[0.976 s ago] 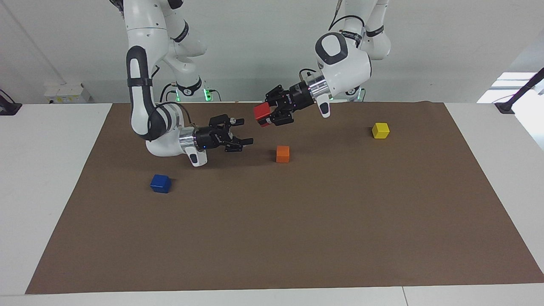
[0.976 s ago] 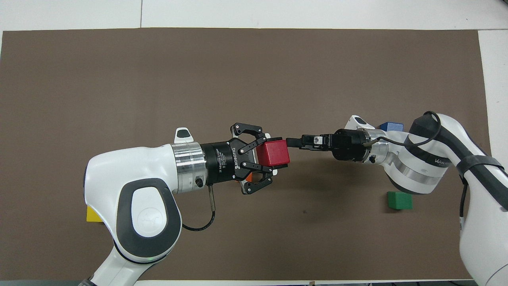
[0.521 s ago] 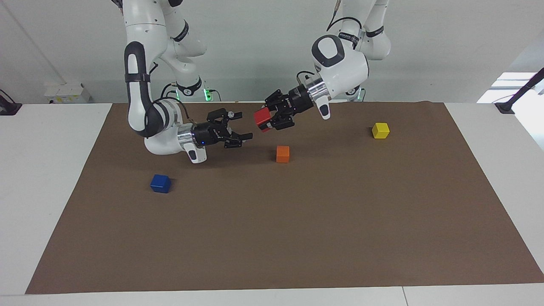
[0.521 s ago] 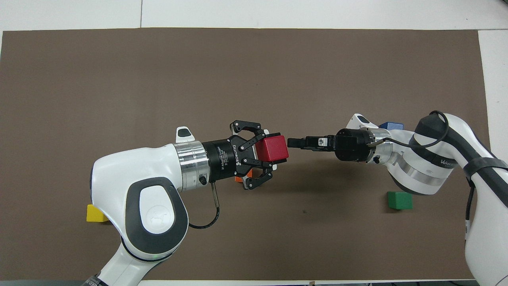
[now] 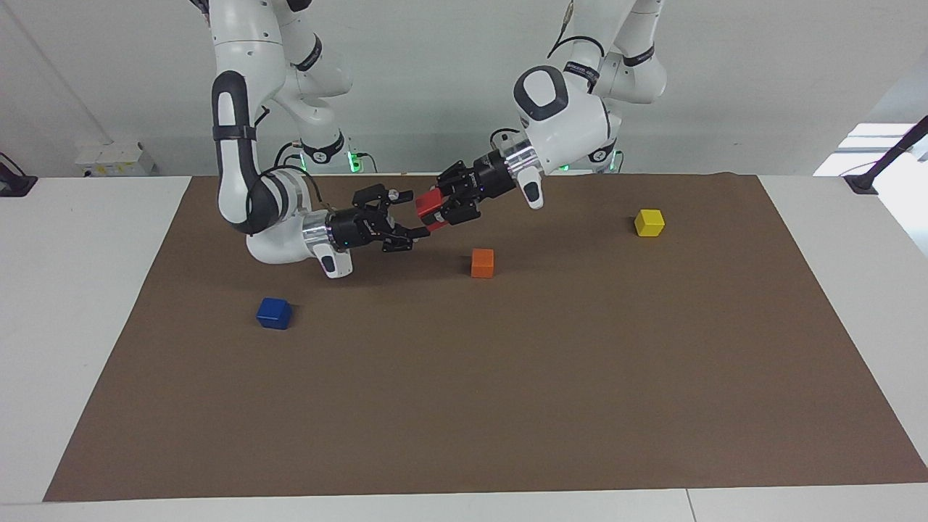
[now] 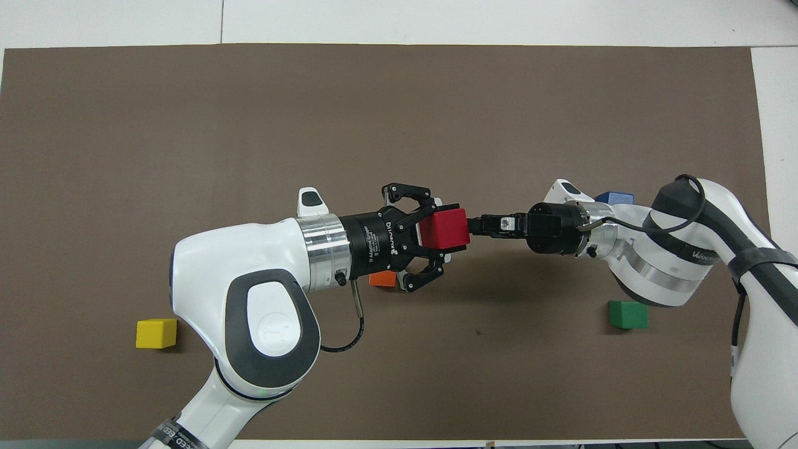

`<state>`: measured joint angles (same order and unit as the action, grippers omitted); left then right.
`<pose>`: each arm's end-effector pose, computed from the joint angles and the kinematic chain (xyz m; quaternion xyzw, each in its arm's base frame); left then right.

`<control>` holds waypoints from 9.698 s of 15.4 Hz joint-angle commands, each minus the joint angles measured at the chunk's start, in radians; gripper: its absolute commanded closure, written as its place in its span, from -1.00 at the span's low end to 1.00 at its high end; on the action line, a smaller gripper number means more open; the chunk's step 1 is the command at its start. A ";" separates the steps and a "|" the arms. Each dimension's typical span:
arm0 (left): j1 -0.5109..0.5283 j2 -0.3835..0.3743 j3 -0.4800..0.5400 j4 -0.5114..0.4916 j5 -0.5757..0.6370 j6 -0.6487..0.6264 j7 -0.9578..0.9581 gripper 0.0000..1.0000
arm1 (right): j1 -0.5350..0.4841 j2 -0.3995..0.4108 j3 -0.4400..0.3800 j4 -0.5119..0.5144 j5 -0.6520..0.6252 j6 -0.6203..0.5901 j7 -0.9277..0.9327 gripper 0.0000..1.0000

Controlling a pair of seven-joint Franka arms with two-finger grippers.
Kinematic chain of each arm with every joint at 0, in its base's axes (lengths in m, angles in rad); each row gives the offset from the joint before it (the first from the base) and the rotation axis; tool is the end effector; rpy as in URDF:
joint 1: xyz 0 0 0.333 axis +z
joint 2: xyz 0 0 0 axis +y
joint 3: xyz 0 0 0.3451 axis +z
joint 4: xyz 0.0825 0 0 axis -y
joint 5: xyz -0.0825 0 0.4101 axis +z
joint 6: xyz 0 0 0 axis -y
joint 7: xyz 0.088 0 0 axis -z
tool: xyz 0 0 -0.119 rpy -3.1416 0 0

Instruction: Transfer red block to right arm and stack on blue block

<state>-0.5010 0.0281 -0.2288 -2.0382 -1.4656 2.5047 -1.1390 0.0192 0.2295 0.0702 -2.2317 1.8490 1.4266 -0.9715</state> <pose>0.4644 -0.4141 0.4833 0.6196 0.5767 -0.3129 0.4308 0.5398 0.1729 0.3538 -0.5924 -0.0125 -0.0486 0.8041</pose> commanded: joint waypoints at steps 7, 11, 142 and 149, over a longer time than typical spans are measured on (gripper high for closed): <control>-0.074 0.030 0.009 0.042 -0.032 0.103 0.025 1.00 | -0.004 -0.027 0.006 -0.031 0.027 0.017 -0.019 -0.52; -0.082 0.068 -0.009 0.070 -0.030 0.147 0.025 1.00 | -0.004 -0.025 0.005 -0.026 0.027 0.026 -0.012 0.33; 0.472 -0.054 0.177 0.351 1.479 -0.863 1.107 -1.00 | -0.119 -0.047 0.008 0.126 -2.005 0.988 1.237 1.00; 0.472 -0.054 0.178 0.351 1.479 -0.863 1.107 -1.00 | -0.091 -0.048 0.006 0.127 -2.004 0.966 1.317 1.00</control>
<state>-0.0313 -0.0157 -0.0529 -1.6756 0.0243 1.6479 -0.0238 -0.0781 0.1795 0.0710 -2.1006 -0.1426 2.4037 0.3010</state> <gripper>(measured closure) 0.000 0.423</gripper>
